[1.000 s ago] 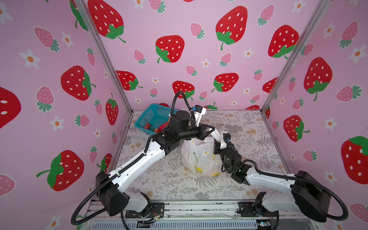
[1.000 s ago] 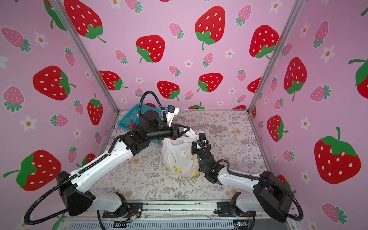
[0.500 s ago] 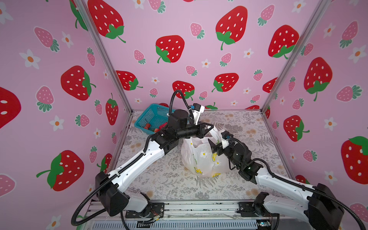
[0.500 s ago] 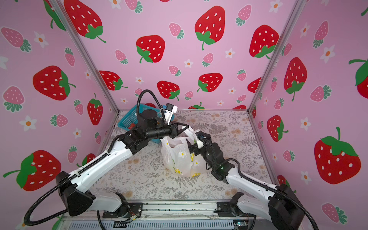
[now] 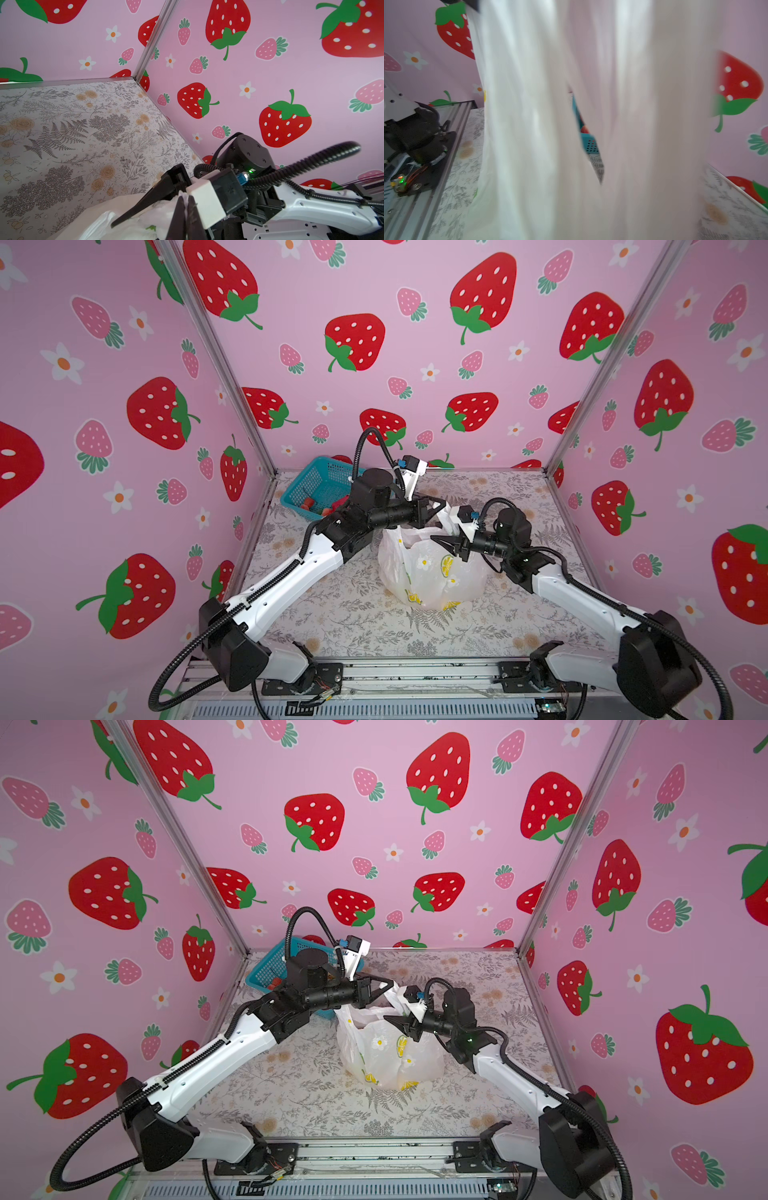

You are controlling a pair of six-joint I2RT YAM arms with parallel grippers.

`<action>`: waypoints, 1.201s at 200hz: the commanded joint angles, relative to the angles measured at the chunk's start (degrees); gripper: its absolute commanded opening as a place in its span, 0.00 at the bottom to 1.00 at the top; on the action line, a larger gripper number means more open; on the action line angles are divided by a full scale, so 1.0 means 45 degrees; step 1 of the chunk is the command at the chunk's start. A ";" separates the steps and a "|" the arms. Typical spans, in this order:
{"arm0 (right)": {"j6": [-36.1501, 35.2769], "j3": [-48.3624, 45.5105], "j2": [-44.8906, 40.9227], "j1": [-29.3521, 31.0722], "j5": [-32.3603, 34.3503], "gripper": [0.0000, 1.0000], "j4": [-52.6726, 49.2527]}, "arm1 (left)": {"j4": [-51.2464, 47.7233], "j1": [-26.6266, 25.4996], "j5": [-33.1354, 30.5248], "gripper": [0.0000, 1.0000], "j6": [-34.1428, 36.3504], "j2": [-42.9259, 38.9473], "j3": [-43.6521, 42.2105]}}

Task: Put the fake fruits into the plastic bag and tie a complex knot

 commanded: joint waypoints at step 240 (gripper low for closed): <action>0.1258 -0.0523 -0.1728 -0.0843 0.0314 0.53 0.0819 | 0.0646 0.0132 0.0544 0.00 -0.0129 -0.0093 0.0376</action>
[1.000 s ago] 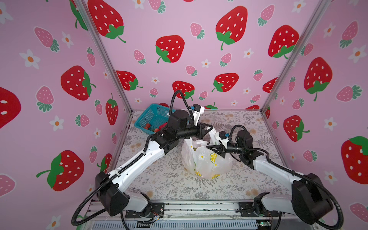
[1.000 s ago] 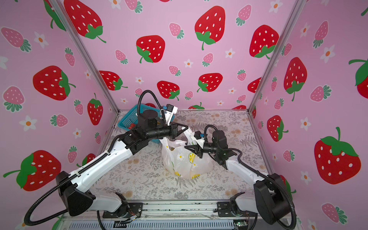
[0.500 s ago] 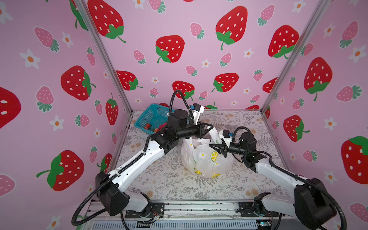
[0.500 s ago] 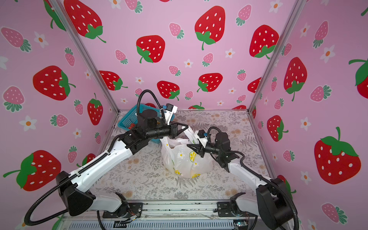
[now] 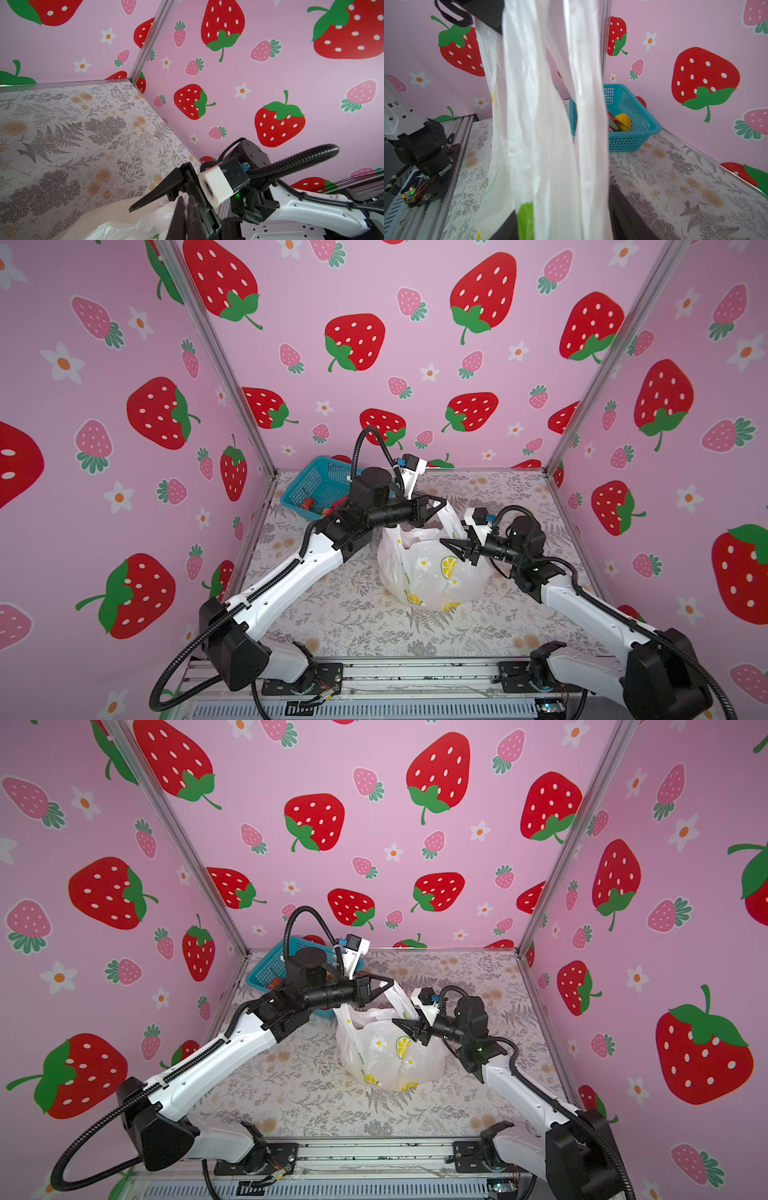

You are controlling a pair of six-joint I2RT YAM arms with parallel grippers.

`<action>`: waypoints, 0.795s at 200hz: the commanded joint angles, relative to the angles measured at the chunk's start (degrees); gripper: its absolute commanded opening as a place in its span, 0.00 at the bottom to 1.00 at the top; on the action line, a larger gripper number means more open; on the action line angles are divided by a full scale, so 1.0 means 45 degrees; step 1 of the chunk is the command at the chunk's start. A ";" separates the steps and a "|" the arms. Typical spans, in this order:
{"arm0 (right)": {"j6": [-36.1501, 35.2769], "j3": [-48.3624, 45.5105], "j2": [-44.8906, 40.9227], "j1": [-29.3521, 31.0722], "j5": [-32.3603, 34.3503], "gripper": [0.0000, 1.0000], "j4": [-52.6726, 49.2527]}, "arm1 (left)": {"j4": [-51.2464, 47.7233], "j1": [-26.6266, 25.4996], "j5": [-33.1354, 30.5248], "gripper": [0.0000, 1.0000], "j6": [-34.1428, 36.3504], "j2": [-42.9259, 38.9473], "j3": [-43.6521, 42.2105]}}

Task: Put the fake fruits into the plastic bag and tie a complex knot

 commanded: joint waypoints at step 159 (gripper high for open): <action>0.0241 0.1159 -0.0246 -0.0890 -0.2392 0.48 -0.0498 | 0.0279 0.0058 0.0172 0.00 0.0021 -0.0096 0.0369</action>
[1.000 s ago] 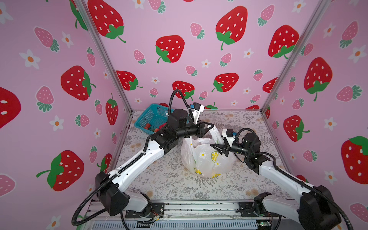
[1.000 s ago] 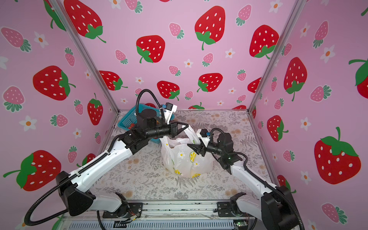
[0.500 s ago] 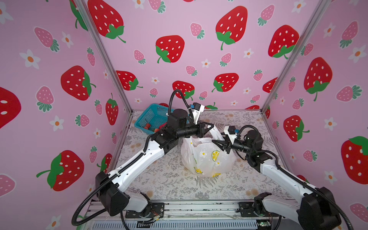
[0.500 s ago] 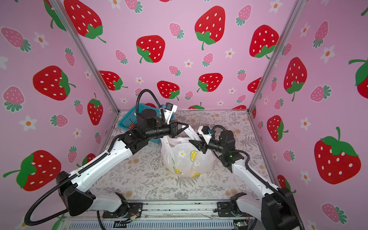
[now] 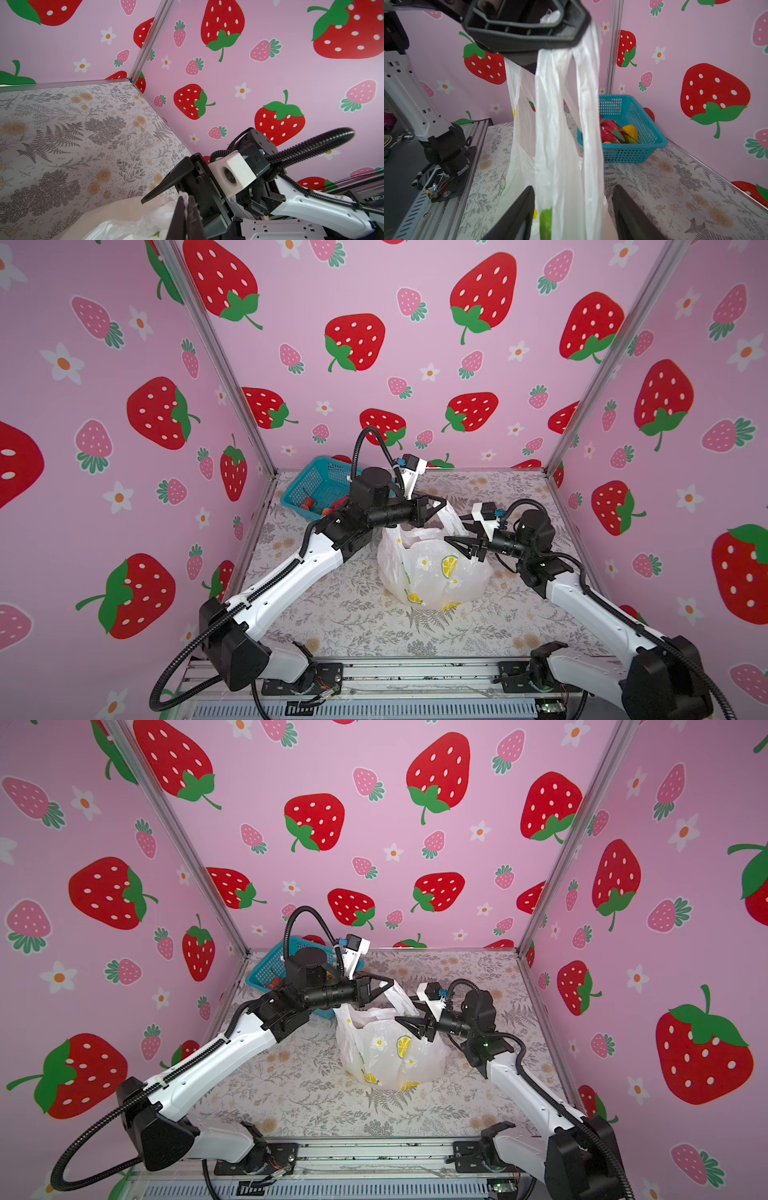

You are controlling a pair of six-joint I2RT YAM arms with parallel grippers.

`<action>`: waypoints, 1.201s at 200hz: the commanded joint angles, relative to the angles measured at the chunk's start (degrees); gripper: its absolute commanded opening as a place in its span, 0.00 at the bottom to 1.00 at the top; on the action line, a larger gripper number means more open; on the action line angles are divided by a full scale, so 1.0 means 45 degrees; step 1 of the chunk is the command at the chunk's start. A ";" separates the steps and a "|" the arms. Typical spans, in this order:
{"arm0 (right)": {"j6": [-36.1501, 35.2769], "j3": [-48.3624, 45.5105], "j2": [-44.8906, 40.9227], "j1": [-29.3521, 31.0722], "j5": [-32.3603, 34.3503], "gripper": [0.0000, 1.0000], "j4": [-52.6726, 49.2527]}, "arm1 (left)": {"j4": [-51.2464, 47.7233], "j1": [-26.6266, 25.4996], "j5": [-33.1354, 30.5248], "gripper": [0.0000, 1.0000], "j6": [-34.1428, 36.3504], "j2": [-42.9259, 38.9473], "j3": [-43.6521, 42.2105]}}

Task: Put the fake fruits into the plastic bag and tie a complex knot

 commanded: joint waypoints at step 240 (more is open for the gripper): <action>0.2147 0.0806 0.0805 -0.0842 0.0664 0.00 -0.0261 | -0.0655 0.2490 0.0340 0.78 0.7215 -0.6913 -0.4748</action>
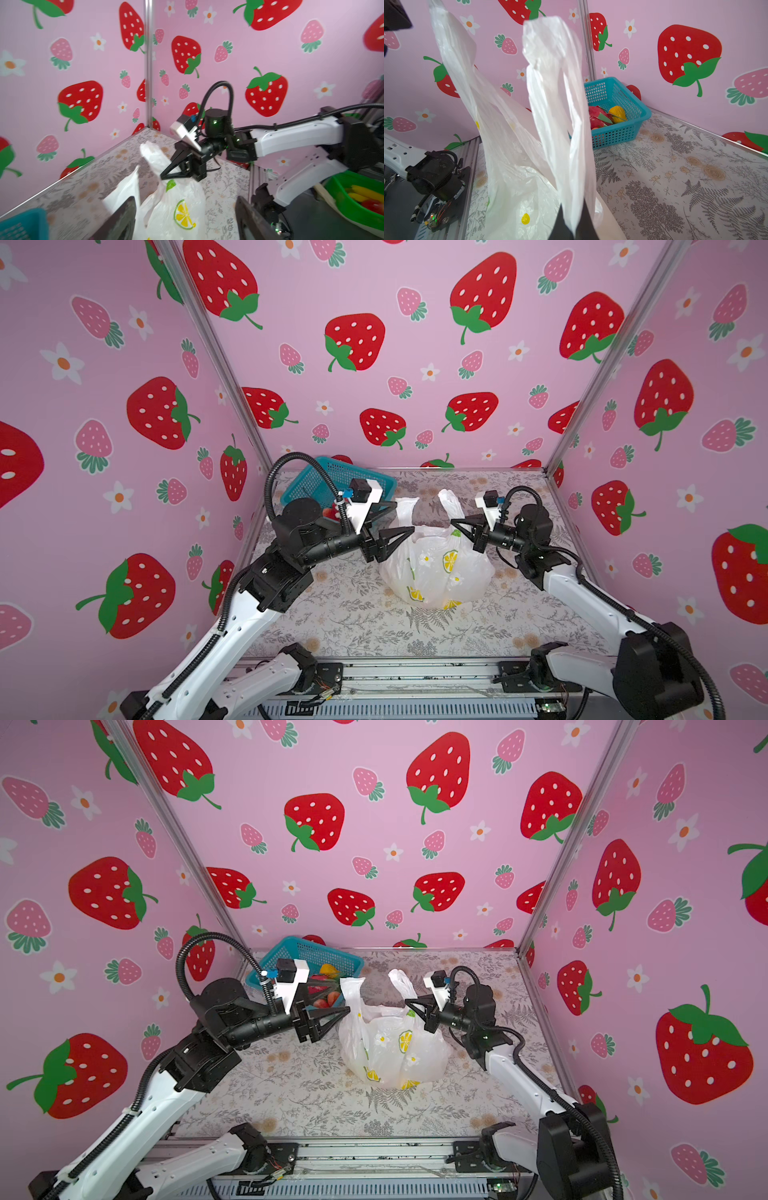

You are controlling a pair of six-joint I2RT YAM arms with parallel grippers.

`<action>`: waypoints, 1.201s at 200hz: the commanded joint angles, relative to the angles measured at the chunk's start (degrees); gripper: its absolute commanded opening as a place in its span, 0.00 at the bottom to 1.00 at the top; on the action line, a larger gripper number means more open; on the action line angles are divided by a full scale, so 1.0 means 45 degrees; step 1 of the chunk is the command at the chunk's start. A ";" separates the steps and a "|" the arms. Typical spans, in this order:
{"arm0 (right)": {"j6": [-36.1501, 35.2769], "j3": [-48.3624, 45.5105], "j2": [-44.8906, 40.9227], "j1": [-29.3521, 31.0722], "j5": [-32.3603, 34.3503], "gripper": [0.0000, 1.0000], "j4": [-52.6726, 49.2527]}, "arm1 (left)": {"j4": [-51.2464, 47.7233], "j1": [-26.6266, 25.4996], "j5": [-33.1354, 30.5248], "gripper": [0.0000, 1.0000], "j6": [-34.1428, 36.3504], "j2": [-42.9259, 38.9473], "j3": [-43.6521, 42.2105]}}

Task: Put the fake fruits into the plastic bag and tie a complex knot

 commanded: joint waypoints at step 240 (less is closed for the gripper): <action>-0.0234 0.0775 0.0262 -0.0123 0.0298 0.00 -0.0364 | 0.2760 0.2825 0.7702 0.51 0.3562 0.6410 -0.0053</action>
